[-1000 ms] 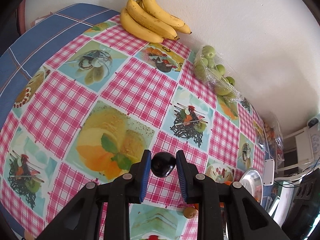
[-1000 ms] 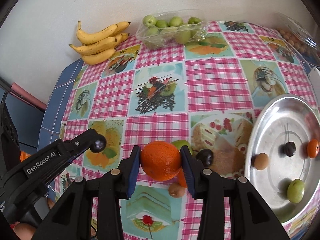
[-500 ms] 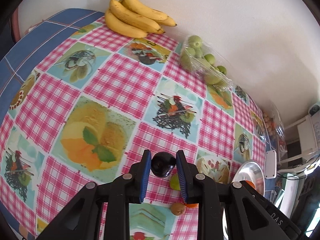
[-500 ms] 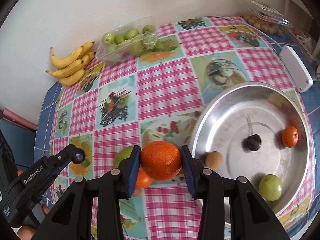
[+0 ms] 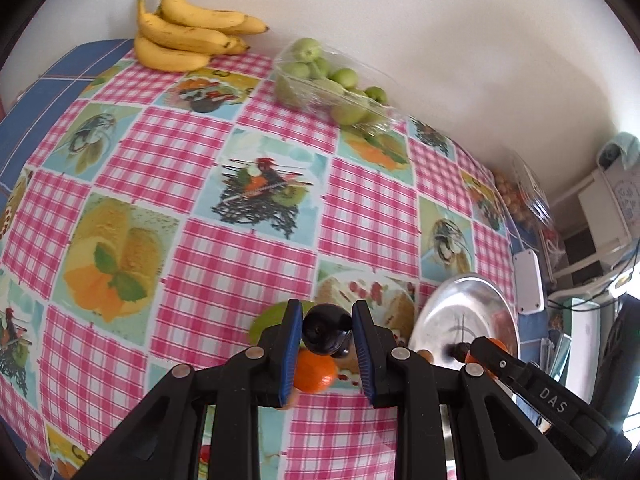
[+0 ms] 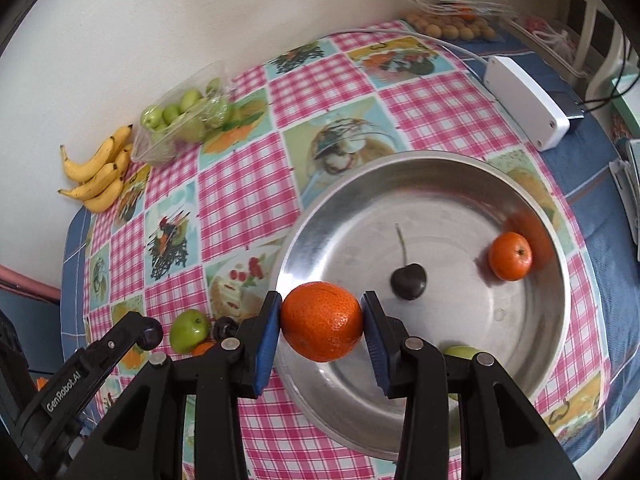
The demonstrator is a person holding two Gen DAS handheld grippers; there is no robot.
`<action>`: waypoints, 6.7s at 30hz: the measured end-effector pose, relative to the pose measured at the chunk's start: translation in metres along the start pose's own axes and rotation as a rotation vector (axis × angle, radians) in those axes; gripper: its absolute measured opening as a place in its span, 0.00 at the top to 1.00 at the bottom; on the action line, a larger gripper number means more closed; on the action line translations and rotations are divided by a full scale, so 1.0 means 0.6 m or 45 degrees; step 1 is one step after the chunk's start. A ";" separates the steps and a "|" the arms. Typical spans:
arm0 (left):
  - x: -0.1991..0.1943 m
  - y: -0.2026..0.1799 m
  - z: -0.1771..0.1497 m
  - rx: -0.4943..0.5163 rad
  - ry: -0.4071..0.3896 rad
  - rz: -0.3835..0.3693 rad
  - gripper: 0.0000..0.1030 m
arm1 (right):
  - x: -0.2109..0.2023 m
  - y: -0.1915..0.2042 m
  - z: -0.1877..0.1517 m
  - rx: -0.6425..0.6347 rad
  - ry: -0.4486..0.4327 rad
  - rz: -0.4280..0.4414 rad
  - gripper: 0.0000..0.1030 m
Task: Organize fruits
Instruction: 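Carry the tangerine with the right tool while the left tool carries the plum toward the plate, then open the right tool to drop the tangerine in the plate while the left tool holds the plum above, then open the left tool to drop the dark plum into the plate, then move both open tools back toward the remaining fruits on the cloth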
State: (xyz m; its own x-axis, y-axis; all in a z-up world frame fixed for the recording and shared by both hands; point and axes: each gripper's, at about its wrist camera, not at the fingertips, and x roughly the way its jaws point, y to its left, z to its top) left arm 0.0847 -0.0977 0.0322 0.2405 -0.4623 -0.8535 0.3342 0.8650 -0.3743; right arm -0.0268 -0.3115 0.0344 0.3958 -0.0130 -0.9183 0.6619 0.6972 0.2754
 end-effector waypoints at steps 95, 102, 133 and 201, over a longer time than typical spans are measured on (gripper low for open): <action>0.067 -0.057 -0.045 0.008 0.120 0.170 0.39 | 0.019 -0.129 -0.016 0.086 0.094 -0.174 0.32; 0.073 -0.053 -0.047 0.020 0.122 0.234 0.20 | 0.017 -0.131 -0.016 0.108 0.076 -0.176 0.20; 0.068 -0.040 -0.048 0.090 0.045 0.375 0.00 | 0.022 -0.127 -0.017 0.093 0.099 -0.178 0.00; -0.031 0.209 0.023 -0.202 -0.061 0.316 0.00 | 0.078 0.184 -0.083 -0.297 0.130 0.027 0.03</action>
State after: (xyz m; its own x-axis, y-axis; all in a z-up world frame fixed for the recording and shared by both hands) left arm 0.1348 0.0166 0.0059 0.3409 -0.2383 -0.9094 0.1138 0.9707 -0.2117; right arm 0.0330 -0.1994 0.0079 0.3338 0.0676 -0.9402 0.4847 0.8432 0.2327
